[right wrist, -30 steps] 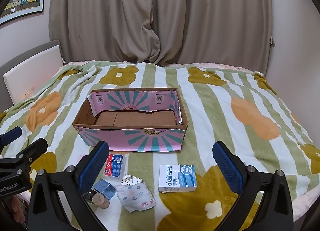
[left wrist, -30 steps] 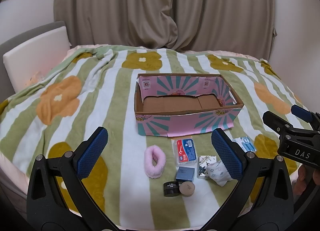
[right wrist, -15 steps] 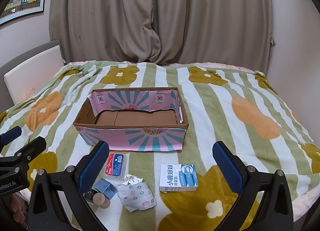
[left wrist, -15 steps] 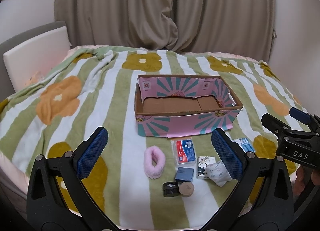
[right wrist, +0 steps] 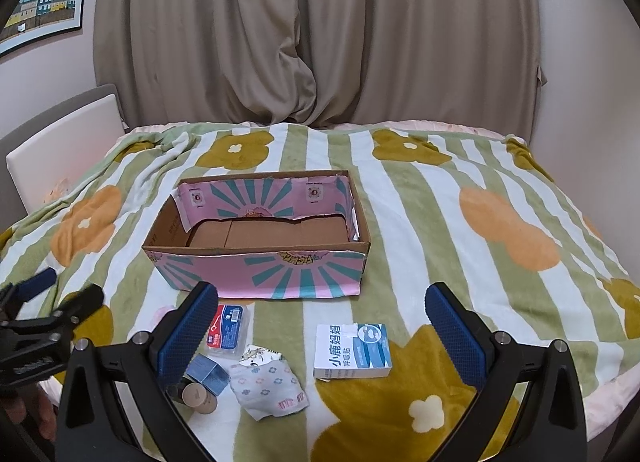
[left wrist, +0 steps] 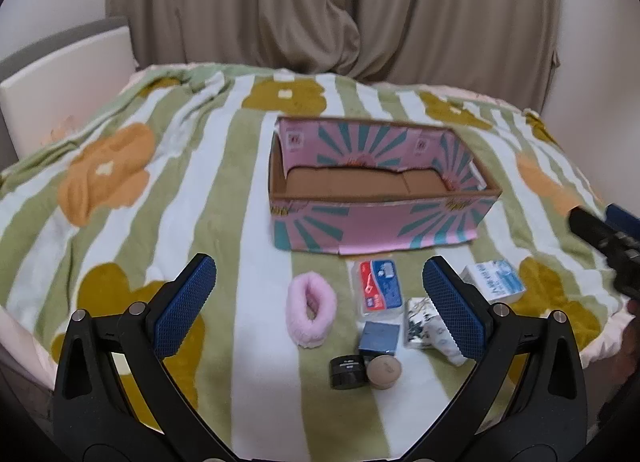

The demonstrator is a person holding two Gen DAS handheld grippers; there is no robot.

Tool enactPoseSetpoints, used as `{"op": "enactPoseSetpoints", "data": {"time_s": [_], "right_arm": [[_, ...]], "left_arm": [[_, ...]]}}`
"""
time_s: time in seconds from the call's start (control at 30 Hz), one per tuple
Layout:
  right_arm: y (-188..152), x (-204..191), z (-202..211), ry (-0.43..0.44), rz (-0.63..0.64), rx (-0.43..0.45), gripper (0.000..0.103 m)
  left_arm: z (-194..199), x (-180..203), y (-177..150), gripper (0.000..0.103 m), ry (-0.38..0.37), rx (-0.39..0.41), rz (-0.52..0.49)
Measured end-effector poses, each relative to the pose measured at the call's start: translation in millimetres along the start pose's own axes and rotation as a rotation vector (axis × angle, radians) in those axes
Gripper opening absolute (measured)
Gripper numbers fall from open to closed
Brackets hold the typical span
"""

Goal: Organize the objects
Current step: 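Lower the left tool onto the pink fuzzy hair tie and grasp it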

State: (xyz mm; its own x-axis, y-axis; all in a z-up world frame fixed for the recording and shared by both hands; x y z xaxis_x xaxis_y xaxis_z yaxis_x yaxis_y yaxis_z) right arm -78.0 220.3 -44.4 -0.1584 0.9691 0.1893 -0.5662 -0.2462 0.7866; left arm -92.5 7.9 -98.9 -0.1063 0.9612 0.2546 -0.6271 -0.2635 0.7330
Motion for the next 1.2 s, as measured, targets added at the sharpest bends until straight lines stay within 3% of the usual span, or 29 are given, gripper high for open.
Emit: {"op": "enactPoseSetpoints", "data": {"time_s": [0.53, 0.73, 1.0, 1.2], "right_arm": [[-11, 13, -4, -0.018, 0.000, -0.035, 0.103], [-14, 20, -4, -0.033, -0.002, -0.048, 0.103], [-14, 20, -6, -0.032, 0.003, -0.058, 0.103], [-13, 19, -8, -0.029, 0.003, -0.059, 0.103]], "left_arm": [[-102, -32, -52, 0.101, 0.017, -0.165, 0.062], [-125, -37, -67, 0.091, 0.035, -0.214, 0.059], [-137, -39, -78, 0.058, 0.032, -0.262, 0.064], [-135, -30, -78, 0.043, 0.015, -0.265, 0.049]]}}
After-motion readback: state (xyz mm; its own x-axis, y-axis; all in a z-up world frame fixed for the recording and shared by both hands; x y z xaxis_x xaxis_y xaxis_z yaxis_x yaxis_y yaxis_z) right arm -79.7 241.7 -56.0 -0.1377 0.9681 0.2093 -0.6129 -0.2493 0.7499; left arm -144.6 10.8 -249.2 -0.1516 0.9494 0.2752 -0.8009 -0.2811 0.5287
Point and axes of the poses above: each gripper's, at about its wrist camera, not at the fingertips, and z roughly against the way its jaws point, x to its right, y to its top, the point moved 9 cm from there along -z, roughly the way its jaws point, and after that the axes turned 14 degrees about z, right-handed, at the moved point
